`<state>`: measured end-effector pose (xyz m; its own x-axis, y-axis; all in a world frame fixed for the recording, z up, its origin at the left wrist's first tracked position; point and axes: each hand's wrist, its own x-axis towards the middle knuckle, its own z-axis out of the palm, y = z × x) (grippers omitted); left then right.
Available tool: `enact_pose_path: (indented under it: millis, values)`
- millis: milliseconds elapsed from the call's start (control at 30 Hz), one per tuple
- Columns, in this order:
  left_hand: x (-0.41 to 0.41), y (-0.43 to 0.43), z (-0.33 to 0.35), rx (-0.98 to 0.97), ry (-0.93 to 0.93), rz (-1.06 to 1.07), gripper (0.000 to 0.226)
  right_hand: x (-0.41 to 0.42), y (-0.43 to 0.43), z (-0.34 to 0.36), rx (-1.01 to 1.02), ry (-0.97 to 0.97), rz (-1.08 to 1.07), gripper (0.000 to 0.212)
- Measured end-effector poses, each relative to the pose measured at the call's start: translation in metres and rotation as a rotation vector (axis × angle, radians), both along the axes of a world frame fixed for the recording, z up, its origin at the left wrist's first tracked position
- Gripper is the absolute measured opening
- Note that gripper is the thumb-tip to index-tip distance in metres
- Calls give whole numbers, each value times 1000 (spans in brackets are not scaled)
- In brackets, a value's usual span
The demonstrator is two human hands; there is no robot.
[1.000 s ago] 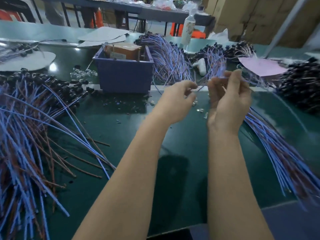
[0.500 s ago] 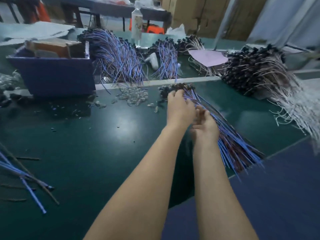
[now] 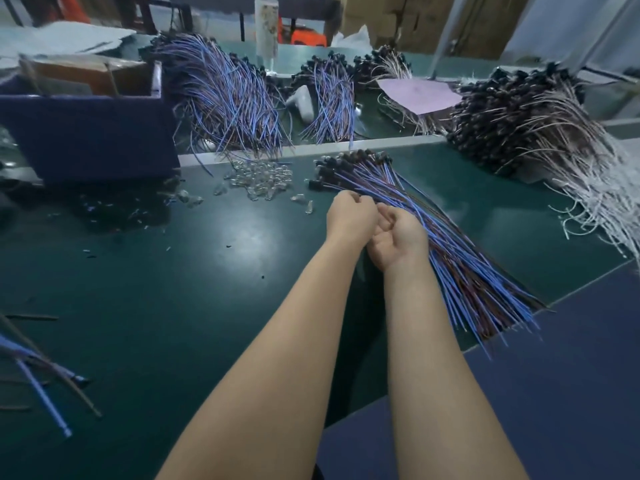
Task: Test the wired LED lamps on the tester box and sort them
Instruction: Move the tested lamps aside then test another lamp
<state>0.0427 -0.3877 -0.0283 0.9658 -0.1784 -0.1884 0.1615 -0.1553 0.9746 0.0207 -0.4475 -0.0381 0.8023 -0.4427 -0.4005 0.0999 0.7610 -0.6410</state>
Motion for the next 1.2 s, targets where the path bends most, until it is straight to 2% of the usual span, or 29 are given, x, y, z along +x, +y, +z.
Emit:
enact_pose_path:
  millis: [133, 200, 333, 433, 500, 633, 733, 800, 900, 1033, 1067, 1133, 1200]
  values:
    - [6, 12, 1, -60, -19, 109, 30, 18, -4, -2, 114, -51, -54, 40]
    - [6, 18, 4, -82, 1, 118, 32, 22, -1, 1, 131, -68, -89, 42]
    - [2, 33, 10, -125, 30, 109, 33, 19, 14, 4, 18, -18, -63, 23]
    - [-1, 56, 19, -180, -19, 179, 30, 16, 42, 7, -93, 23, 23, 18]
    - [-2, 80, 27, -195, -104, 248, 27, 16, 73, 10, -201, 21, 85, 18]
    - [-6, 152, 44, -190, -297, 444, 15, 17, 148, 22, -550, -71, 271, 17]
    - [-16, 214, 46, -207, -371, 645, 17, 17, 210, 25, -817, -136, 472, 11]
    - [-23, 250, 43, -222, -385, 761, 18, 15, 250, 24, -1031, -186, 659, 15]
    - [-29, 292, 37, -235, -383, 924, 17, 12, 301, 18, -1296, -205, 903, 40]
    - [-36, 326, 30, -344, -295, 1088, 18, 11, 345, 13, -1522, -202, 1018, 24]
    - [-37, 331, 29, -368, -261, 1099, 21, 11, 350, 13, -1556, -190, 1026, 28]
    - [-36, 337, 26, -415, -198, 1103, 25, 11, 352, 14, -1590, -177, 1033, 35]
    - [-35, 339, 26, -471, -167, 1106, 19, 14, 347, 16, -1591, -175, 986, 24]
